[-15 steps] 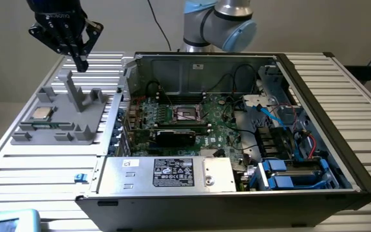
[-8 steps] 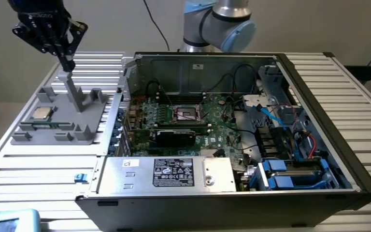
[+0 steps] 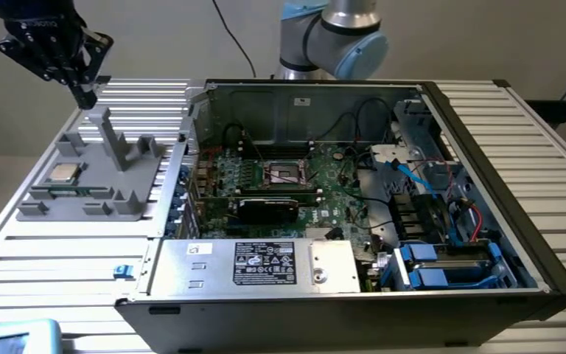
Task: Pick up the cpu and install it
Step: 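Reach for the cpu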
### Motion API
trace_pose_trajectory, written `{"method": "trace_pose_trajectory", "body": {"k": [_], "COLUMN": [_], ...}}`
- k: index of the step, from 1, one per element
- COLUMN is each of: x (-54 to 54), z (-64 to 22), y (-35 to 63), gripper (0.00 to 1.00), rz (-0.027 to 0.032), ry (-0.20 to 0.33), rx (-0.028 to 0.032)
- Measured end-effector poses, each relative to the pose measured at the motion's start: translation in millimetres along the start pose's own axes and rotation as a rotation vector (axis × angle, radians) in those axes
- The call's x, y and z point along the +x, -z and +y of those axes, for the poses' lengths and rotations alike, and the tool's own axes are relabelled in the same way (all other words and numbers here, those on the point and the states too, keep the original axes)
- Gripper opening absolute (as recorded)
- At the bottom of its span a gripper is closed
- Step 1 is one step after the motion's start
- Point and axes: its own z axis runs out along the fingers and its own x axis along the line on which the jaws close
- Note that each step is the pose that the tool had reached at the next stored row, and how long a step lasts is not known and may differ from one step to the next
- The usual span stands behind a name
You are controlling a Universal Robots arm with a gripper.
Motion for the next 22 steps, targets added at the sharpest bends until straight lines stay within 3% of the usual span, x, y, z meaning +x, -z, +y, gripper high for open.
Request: {"method": "trace_pose_trajectory", "body": {"k": [10, 17, 22], "x": [41.2, 48.1, 67.4], "z": [5.2, 28.2, 38.0], "y": [-2.7, -6.2, -10.1], "gripper": [0.11, 0.11, 0.11], "rz": [0.0000, 0.0031, 0.0031], "ry": [0.000, 0.000, 0.000], "rx": [0.0006, 0.0072, 0.0072]}}
